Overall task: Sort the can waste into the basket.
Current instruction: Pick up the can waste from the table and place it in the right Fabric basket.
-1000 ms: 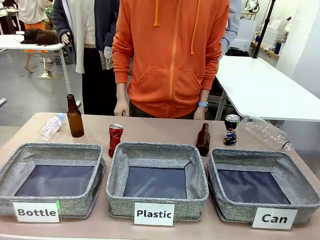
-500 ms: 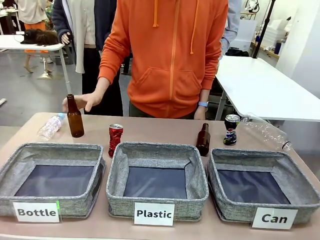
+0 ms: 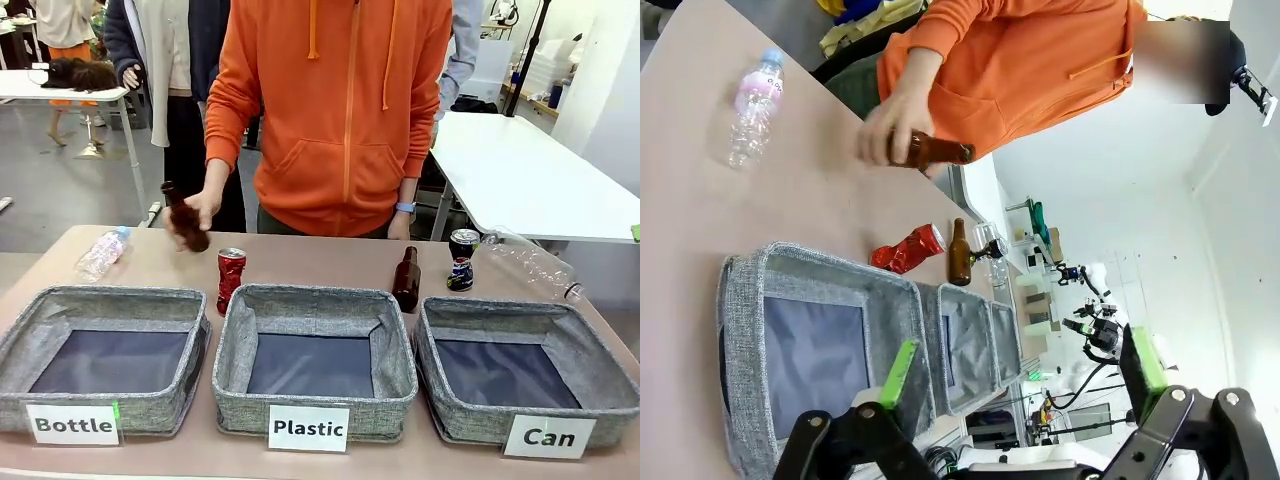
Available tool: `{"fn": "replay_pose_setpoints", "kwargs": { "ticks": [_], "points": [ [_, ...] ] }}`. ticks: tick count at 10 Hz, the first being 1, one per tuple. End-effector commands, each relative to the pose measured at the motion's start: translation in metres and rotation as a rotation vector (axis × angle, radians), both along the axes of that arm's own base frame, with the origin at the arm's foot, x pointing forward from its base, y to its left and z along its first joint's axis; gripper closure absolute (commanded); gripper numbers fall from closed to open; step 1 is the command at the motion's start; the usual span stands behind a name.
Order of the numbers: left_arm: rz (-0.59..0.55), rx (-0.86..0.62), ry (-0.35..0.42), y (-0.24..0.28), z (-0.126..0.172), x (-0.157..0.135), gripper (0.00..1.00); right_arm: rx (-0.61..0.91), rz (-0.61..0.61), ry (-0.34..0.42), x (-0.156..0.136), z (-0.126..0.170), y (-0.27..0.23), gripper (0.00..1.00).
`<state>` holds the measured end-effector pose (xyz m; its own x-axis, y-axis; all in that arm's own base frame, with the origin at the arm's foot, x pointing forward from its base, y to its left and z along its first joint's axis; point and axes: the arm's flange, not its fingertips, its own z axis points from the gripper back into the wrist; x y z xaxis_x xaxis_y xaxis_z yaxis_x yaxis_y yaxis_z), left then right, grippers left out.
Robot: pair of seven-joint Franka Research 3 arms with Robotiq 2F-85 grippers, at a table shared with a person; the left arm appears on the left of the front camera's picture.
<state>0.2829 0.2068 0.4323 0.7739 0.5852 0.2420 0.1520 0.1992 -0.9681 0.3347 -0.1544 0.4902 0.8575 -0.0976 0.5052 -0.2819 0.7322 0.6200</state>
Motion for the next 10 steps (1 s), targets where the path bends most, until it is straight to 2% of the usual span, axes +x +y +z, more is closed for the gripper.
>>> {"fn": "replay_pose_setpoints", "kwargs": {
  "ticks": [1, 3, 4, 5, 8, 9, 10],
  "points": [
    [-0.007, 0.006, -0.031, 0.002, -0.001, -0.002, 0.0, -0.274, 0.248, -0.261, 0.064, -0.04, 0.044, 0.0],
    [-0.007, 0.006, -0.031, 0.002, -0.001, -0.002, 0.0, -0.315, 0.256, -0.257, 0.077, -0.05, 0.055, 0.0],
    [-0.007, 0.006, -0.031, 0.002, -0.001, -0.002, 0.0, -0.275, 0.174, -0.183, 0.09, -0.055, 0.061, 0.0],
    [-0.007, 0.006, -0.031, 0.002, -0.001, -0.002, 0.0, -0.282, 0.272, -0.19, 0.057, -0.033, 0.057, 0.0],
    [-0.007, 0.006, -0.031, 0.002, -0.001, -0.002, 0.0, -0.282, 0.272, -0.19, 0.057, -0.033, 0.057, 0.0],
    [-0.007, 0.006, -0.031, 0.002, -0.001, -0.002, 0.0, -0.297, 0.269, -0.193, 0.066, -0.042, 0.06, 0.0],
    [-0.007, 0.006, -0.031, 0.002, -0.001, -0.002, 0.0, -0.328, 0.325, -0.254, 0.08, -0.05, 0.058, 0.0]
  ]
}}
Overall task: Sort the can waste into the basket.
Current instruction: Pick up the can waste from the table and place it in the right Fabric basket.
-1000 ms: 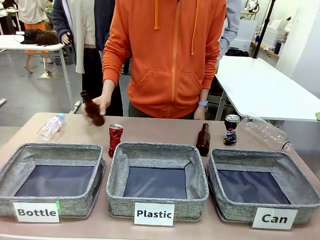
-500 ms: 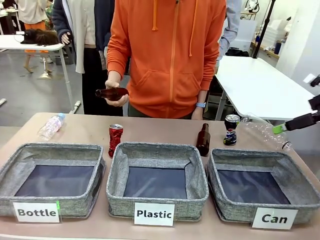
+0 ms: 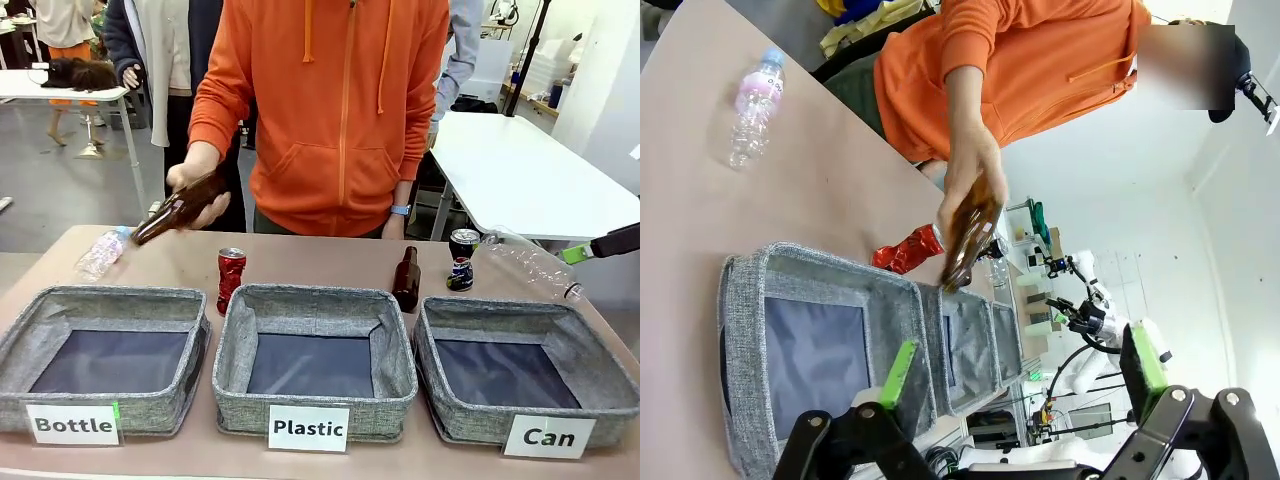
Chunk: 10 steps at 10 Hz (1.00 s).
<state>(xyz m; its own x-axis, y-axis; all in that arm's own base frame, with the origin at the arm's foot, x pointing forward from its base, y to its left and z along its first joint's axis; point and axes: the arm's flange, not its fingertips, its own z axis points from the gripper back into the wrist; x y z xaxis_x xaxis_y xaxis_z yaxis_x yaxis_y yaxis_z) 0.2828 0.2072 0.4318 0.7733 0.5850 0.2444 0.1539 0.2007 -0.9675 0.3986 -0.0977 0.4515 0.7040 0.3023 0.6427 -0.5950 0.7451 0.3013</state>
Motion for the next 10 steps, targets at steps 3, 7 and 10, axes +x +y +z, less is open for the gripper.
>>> {"fn": "replay_pose_setpoints", "kwargs": {
  "ticks": [3, 7, 10],
  "points": [
    [-0.057, 0.035, 0.044, 0.018, 0.027, -0.02, 0.0, -0.067, 0.201, -0.107, 0.063, -0.044, 0.006, 0.0],
    [-0.19, 0.063, 0.103, 0.099, 0.08, -0.088, 0.0, -0.087, 0.29, -0.188, 0.115, -0.084, 0.019, 0.0],
    [-0.222, 0.245, 0.136, 0.123, 0.06, -0.12, 0.0, -0.128, 0.337, -0.212, 0.14, -0.113, 0.022, 0.0]
  ]
}}
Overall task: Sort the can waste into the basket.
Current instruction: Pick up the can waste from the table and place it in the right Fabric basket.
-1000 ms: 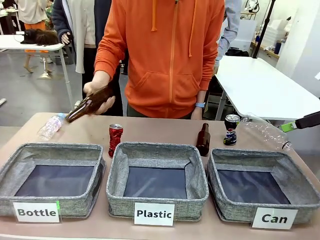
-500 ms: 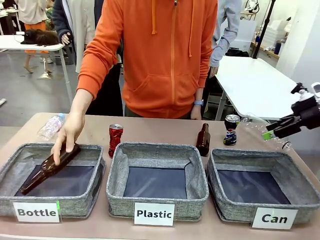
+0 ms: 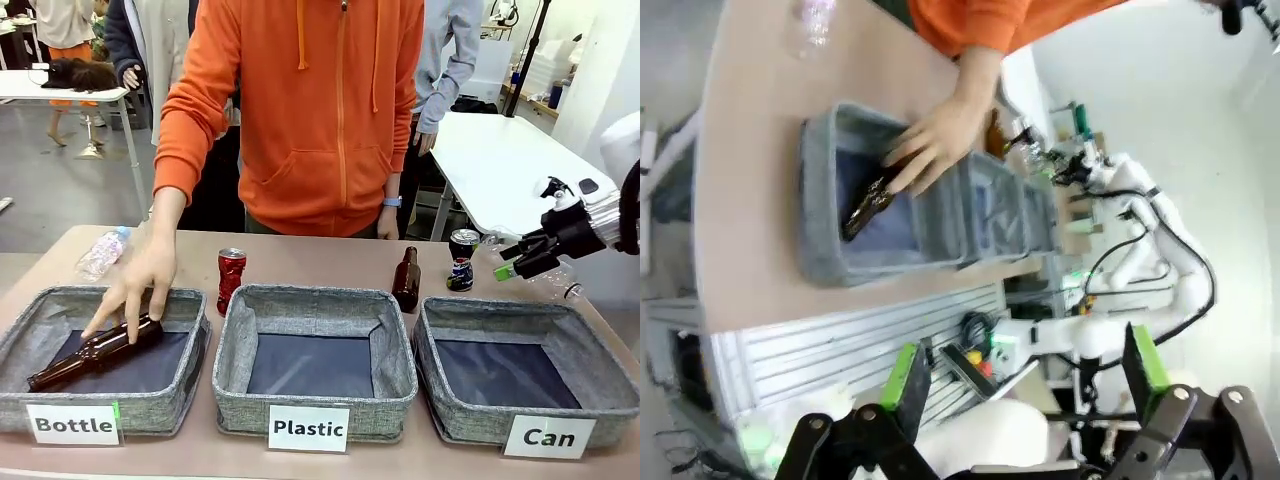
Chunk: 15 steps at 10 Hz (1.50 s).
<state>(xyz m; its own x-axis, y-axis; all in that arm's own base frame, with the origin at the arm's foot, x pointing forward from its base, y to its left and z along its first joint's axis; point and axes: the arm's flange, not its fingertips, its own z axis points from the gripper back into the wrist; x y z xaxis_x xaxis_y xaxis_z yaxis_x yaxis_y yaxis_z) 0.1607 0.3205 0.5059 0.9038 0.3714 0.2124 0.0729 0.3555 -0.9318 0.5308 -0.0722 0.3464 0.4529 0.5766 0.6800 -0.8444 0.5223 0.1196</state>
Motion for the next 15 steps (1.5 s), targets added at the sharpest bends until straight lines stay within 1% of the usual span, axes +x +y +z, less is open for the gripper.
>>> {"fn": "replay_pose_setpoints", "kwargs": {
  "ticks": [1, 3, 4, 5, 6, 7, 9, 10, 12, 13, 14, 15],
  "points": [
    [-0.013, 0.07, -0.005, 0.017, -0.018, 0.001, 0.0, 0.004, 0.025, -0.079, 0.012, -0.011, -0.001, 0.0],
    [0.013, 0.043, -0.009, 0.024, -0.018, 0.004, 0.0, -0.009, 0.016, -0.096, 0.018, -0.015, 0.002, 0.0],
    [0.002, 0.052, -0.007, 0.02, -0.023, 0.005, 0.0, -0.012, 0.015, -0.099, 0.019, -0.016, 0.003, 0.0],
    [-0.047, 0.048, 0.0, 0.01, -0.029, 0.006, 0.0, -0.02, 0.008, -0.096, 0.021, -0.02, 0.005, 0.0],
    [-0.089, 0.018, 0.005, -0.008, -0.038, 0.01, 0.0, -0.011, 0.005, -0.102, 0.024, -0.027, 0.007, 0.0],
    [-0.153, -0.021, 0.038, -0.032, -0.048, 0.018, 0.0, -0.002, -0.018, -0.114, 0.027, -0.033, 0.009, 0.0],
    [-0.236, -0.064, 0.089, -0.079, -0.069, 0.036, 0.0, 0.026, -0.043, -0.146, 0.031, -0.037, 0.014, 0.0],
    [-0.276, -0.129, 0.133, -0.106, -0.081, 0.043, 0.0, 0.035, -0.049, -0.156, 0.034, -0.039, 0.015, 0.0],
    [-0.357, -0.084, 0.184, -0.159, -0.103, 0.049, 0.0, 0.047, -0.053, -0.162, 0.041, -0.045, 0.02, 0.0],
    [-0.306, 0.029, 0.145, -0.18, -0.114, 0.052, 0.0, 0.052, -0.054, -0.16, 0.043, -0.046, 0.021, 0.0],
    [-0.343, -0.118, 0.153, -0.141, -0.105, 0.053, 0.0, 0.046, -0.072, -0.169, 0.047, -0.048, 0.021, 0.0],
    [-0.343, -0.118, 0.153, -0.141, -0.105, 0.053, 0.0, 0.062, -0.079, -0.175, 0.051, -0.052, 0.022, 0.0]
  ]
}}
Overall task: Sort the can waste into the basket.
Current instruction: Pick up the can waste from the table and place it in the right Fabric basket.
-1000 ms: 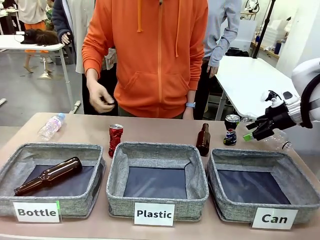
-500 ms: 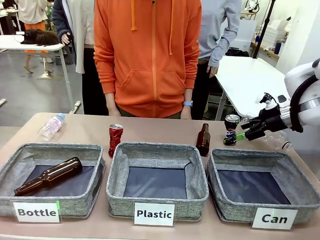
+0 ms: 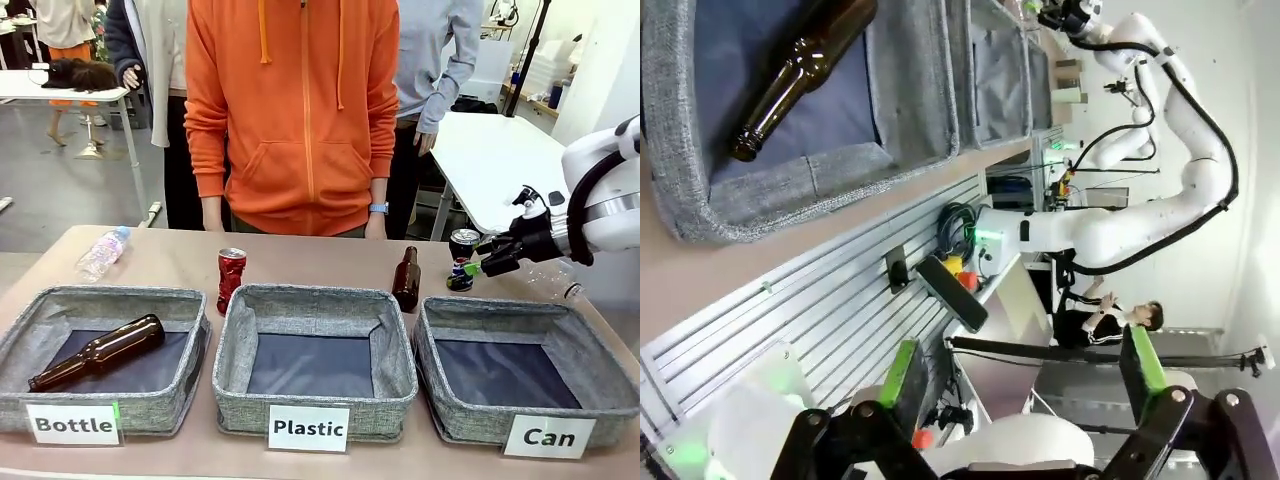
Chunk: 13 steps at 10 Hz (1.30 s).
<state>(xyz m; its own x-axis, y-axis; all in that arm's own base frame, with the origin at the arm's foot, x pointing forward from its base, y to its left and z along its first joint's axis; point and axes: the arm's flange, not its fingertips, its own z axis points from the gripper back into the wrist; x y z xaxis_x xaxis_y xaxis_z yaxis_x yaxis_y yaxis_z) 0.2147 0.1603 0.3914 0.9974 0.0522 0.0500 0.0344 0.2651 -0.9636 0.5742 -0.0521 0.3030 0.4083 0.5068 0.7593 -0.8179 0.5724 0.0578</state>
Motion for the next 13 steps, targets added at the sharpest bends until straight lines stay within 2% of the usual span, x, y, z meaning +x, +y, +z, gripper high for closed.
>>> {"fn": "replay_pose_setpoints", "kwargs": {
  "ticks": [1, 3, 7, 9, 10, 11, 12, 13],
  "points": [
    [0.002, -0.042, 0.008, 0.019, 0.009, -0.001, 0.0, 0.009, -0.02, -0.072, 0.009, -0.012, 0.003, 0.0],
    [0.002, -0.042, 0.008, 0.019, 0.009, -0.001, 0.0, 0.042, 0.006, -0.061, 0.01, -0.02, 0.007, 0.0],
    [0.002, -0.042, 0.008, 0.019, 0.009, -0.001, 0.0, 0.134, -0.006, -0.114, 0.016, -0.021, 0.013, 0.0],
    [0.002, -0.042, 0.008, 0.019, 0.009, -0.001, 0.0, 0.172, 0.001, -0.111, 0.019, -0.022, 0.016, 0.0],
    [0.002, -0.042, 0.008, 0.019, 0.009, -0.001, 0.0, 0.185, 0.001, -0.11, 0.018, -0.022, 0.016, 0.49],
    [0.002, -0.042, 0.008, 0.019, 0.009, -0.001, 0.0, 0.211, 0.011, -0.099, 0.019, -0.024, 0.016, 0.6],
    [0.002, -0.042, 0.008, 0.019, 0.009, -0.001, 0.0, 0.22, 0.007, -0.103, 0.018, -0.024, 0.015, 1.0],
    [0.002, -0.042, 0.008, 0.019, 0.009, -0.001, 0.0, 0.23, 0.008, -0.105, 0.018, -0.023, 0.015, 1.0]
  ]
}}
